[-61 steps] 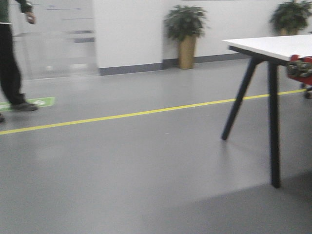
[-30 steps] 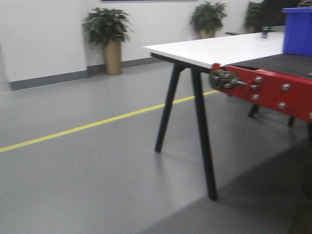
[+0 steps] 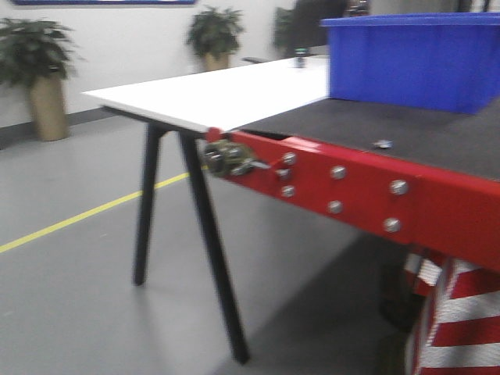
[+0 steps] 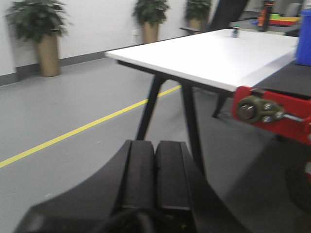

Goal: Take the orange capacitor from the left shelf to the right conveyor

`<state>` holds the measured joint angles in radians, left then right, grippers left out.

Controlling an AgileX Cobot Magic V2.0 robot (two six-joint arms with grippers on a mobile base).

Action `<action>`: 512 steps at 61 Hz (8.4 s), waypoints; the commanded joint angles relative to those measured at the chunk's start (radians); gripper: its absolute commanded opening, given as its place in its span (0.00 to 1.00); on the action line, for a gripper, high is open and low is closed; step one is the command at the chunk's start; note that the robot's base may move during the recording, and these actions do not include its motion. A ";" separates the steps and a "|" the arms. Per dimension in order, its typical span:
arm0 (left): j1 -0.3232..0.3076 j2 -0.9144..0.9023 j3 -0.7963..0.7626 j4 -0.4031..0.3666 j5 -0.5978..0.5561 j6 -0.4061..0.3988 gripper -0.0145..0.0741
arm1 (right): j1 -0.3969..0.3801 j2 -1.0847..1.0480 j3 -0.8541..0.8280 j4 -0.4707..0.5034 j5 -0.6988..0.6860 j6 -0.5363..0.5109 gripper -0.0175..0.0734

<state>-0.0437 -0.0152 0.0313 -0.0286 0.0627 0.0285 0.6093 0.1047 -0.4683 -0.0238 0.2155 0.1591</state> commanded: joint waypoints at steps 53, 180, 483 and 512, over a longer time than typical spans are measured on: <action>-0.005 -0.010 0.026 -0.006 -0.088 -0.004 0.02 | 0.000 0.013 -0.028 0.002 -0.085 -0.007 0.24; -0.005 -0.010 0.026 -0.006 -0.088 -0.004 0.02 | -0.115 0.771 -0.212 0.006 -0.426 -0.007 0.25; -0.005 -0.010 0.026 -0.006 -0.088 -0.004 0.02 | -0.478 -0.136 0.479 -0.248 -0.314 0.196 0.24; -0.005 -0.010 0.026 -0.006 -0.088 -0.004 0.02 | -0.596 -0.136 0.479 -0.171 -0.360 0.198 0.24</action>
<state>-0.0437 -0.0152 0.0313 -0.0286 0.0646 0.0285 0.0206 -0.0109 0.0311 -0.2179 -0.0424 0.3563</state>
